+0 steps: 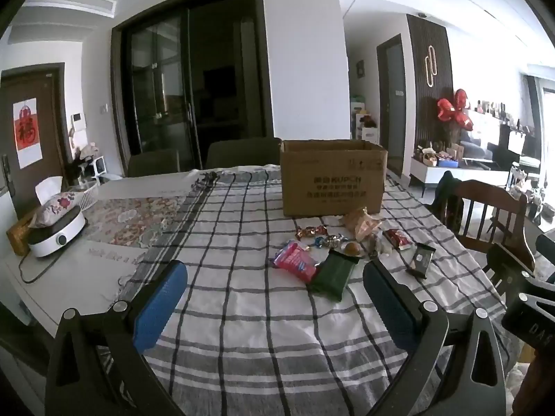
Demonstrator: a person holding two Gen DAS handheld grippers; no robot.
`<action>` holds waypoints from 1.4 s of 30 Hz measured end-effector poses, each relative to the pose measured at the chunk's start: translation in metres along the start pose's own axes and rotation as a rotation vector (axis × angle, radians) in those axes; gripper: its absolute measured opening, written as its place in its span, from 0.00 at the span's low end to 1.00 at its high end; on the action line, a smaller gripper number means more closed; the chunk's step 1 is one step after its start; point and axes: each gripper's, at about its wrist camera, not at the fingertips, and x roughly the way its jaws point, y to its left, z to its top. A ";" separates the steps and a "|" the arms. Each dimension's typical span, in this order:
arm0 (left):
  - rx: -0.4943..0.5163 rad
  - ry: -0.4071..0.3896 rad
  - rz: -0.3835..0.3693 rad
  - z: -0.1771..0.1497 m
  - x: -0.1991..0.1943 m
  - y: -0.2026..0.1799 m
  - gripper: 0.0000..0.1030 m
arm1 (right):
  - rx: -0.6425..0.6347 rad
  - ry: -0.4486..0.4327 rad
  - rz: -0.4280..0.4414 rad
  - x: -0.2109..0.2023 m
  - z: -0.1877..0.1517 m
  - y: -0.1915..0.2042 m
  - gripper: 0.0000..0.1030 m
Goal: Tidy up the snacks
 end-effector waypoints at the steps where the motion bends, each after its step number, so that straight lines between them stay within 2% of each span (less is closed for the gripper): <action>1: -0.001 0.003 -0.003 0.000 0.001 0.001 1.00 | 0.001 0.001 0.000 0.000 0.000 0.000 0.99; 8: 0.008 -0.023 0.001 0.004 -0.009 0.003 1.00 | 0.001 0.020 0.008 -0.001 0.000 -0.002 0.99; 9: 0.007 -0.021 0.000 0.005 -0.009 0.004 1.00 | 0.006 -0.008 -0.002 -0.006 0.000 -0.003 0.99; 13: 0.015 -0.034 0.002 0.002 -0.011 0.001 1.00 | 0.003 -0.005 -0.003 -0.004 0.002 -0.003 0.99; 42: 0.015 -0.040 0.002 0.003 -0.014 -0.001 1.00 | 0.003 -0.005 0.003 -0.004 0.003 0.000 0.99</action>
